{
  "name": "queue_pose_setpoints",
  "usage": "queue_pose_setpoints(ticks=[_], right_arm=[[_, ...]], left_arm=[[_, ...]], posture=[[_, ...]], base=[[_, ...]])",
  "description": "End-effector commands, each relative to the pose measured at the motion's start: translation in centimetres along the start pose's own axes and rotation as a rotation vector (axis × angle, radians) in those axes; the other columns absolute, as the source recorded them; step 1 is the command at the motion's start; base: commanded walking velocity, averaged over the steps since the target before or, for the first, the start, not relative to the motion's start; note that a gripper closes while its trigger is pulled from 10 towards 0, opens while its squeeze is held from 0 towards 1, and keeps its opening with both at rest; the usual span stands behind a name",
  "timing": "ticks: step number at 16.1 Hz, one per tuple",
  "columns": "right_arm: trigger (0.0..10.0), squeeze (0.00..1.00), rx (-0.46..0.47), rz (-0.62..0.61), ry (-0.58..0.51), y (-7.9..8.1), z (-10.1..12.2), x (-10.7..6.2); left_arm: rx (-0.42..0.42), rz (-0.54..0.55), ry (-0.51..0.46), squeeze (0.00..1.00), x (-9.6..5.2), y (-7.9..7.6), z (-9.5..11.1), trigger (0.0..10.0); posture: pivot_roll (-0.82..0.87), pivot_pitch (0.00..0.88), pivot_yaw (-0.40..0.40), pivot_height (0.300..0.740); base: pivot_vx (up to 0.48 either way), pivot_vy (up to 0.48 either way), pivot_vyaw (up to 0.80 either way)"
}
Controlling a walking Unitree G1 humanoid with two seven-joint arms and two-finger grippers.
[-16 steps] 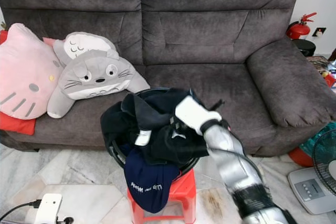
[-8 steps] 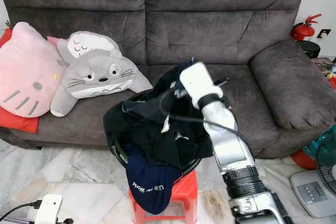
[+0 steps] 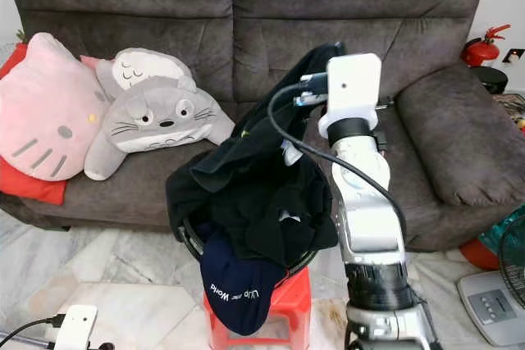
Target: Hang hanger
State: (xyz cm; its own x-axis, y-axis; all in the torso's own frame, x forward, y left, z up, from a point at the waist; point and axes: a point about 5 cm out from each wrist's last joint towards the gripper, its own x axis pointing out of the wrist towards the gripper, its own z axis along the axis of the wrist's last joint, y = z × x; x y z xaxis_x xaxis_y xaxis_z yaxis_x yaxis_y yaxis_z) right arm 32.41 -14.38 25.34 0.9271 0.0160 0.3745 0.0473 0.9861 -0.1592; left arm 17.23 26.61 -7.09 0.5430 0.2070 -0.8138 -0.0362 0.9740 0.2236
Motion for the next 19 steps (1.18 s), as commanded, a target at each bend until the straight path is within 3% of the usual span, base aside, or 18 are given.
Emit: queue_pose_setpoints(ticks=[1, 3, 4, 5, 6, 7, 9, 12, 16, 19], right_arm=[[0.0, 0.00, 0.018, -0.025, -0.060, -0.4, 1.6, -0.2], [0.0, 0.00, 0.033, -0.027, -0.144, -0.2, 3.5, -0.6], [0.0, 0.00, 0.041, -0.018, -0.097, 0.3, 2.6, -1.1], [1.2, 0.00, 0.055, -0.002, -0.013, 1.1, 0.9, -1.9], [4.8, 0.00, 0.047, 0.003, 0.027, 1.4, 0.2, -2.4], [10.0, 0.00, 0.046, 0.008, 0.075, 1.7, -0.8, -3.0], [10.0, 0.00, 0.073, -0.023, 0.155, 2.0, -2.5, -4.0], [10.0, 0.00, 0.060, -0.032, 0.166, 2.5, -3.3, -4.2], [10.0, 0.00, 0.072, -0.048, 0.266, 3.2, -5.7, -5.8], [10.0, 0.00, -0.031, 0.024, 0.229, 2.9, -5.9, -7.0]], left_arm=[[0.009, 0.005, 0.011, 0.00, -0.1, 0.3, -0.5, 10.0], [0.008, 0.008, 0.012, 0.00, -0.1, 0.3, -0.6, 10.0], [0.008, 0.008, 0.012, 0.00, -0.1, 0.3, -0.6, 10.0], [0.007, 0.008, 0.010, 0.00, -0.1, 0.3, -0.5, 10.0], [0.007, 0.008, 0.009, 0.00, -0.1, 0.3, -0.5, 10.0], [0.007, 0.008, 0.007, 0.00, -0.1, 0.4, -0.4, 10.0], [0.007, 0.011, 0.005, 0.00, -0.1, 0.5, -0.4, 10.0], [0.022, 0.012, 0.011, 0.00, -0.1, 0.8, -0.4, 10.0], [0.036, 0.013, 0.019, 0.00, -0.2, 1.0, -0.5, 10.0], [0.040, 0.017, 0.018, 0.00, -0.2, 1.1, -0.5, 10.0]], posture=[[-0.14, 0.000, 0.040, 0.740], [-0.14, 0.000, 0.038, 0.740], [-0.14, 0.000, 0.038, 0.740], [-0.14, 0.000, 0.034, 0.740], [-0.13, 0.006, 0.035, 0.740], [-0.13, 0.015, 0.037, 0.740], [-0.13, 0.027, 0.043, 0.740], [-0.13, 0.035, 0.047, 0.740], [-0.13, 0.054, 0.056, 0.740], [-0.13, 0.068, 0.057, 0.740]], base=[[0.000, 0.000, 0.00], [0.000, 0.000, 0.00], [0.000, 0.000, 0.00], [0.000, 0.000, 0.00], [0.000, 0.000, 0.00], [0.000, 0.000, 0.00], [0.000, 0.000, 0.00], [0.000, 0.000, 0.00], [0.000, 0.000, 0.00], [0.000, 0.000, 0.00]])
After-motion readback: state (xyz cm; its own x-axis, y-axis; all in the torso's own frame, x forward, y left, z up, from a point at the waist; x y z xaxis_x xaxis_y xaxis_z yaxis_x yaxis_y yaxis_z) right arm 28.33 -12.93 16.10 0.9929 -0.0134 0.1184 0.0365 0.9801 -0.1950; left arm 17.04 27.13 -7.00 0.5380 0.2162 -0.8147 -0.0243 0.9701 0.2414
